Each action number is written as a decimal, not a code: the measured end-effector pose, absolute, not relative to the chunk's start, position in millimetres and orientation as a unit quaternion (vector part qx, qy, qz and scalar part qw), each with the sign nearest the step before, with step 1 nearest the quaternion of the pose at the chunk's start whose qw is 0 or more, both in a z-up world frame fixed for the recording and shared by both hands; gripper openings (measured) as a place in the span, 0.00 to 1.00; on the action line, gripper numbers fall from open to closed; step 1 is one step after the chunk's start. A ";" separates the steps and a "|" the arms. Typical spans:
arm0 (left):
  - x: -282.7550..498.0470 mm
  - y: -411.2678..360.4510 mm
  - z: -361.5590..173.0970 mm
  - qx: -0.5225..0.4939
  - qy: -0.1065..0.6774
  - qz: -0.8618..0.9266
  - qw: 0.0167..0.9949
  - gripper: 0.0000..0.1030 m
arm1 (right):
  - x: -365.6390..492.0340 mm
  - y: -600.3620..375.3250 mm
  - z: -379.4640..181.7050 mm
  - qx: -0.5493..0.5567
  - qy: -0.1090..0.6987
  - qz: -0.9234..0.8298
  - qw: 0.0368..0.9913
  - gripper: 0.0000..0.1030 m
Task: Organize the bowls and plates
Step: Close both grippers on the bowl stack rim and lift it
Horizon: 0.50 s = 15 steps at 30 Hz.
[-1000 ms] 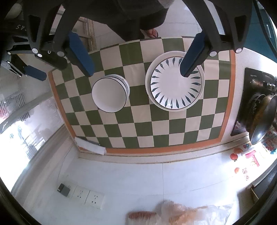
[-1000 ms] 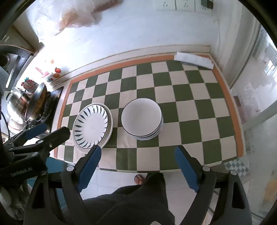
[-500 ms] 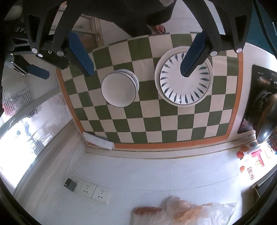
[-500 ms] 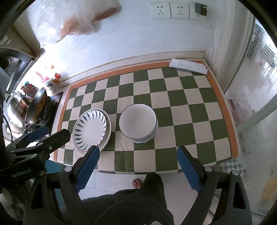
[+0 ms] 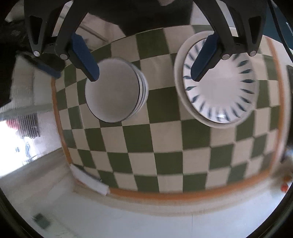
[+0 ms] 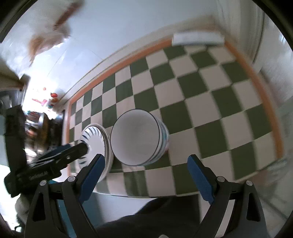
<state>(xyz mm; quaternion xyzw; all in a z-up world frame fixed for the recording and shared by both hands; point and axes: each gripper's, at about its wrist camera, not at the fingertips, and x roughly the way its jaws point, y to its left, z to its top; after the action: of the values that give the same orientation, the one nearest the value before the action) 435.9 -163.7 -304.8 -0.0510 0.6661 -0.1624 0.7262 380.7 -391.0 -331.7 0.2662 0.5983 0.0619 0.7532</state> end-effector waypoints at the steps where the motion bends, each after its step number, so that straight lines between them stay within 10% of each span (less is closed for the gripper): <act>1: 446.0 -164.8 -315.8 -0.063 0.677 -0.164 0.715 0.99 | 385.6 -393.3 -344.2 0.279 0.604 0.064 0.744 0.91; 15: 503.7 -199.3 -405.3 -0.117 0.770 -0.211 0.590 0.75 | 429.3 -394.5 -472.5 0.423 0.643 0.115 0.628 0.89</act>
<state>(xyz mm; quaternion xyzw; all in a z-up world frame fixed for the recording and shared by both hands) 503.7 -199.3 -405.3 -0.1172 0.7705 -0.2105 0.5902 429.3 -394.5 -472.5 0.4230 0.6428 0.1152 0.6281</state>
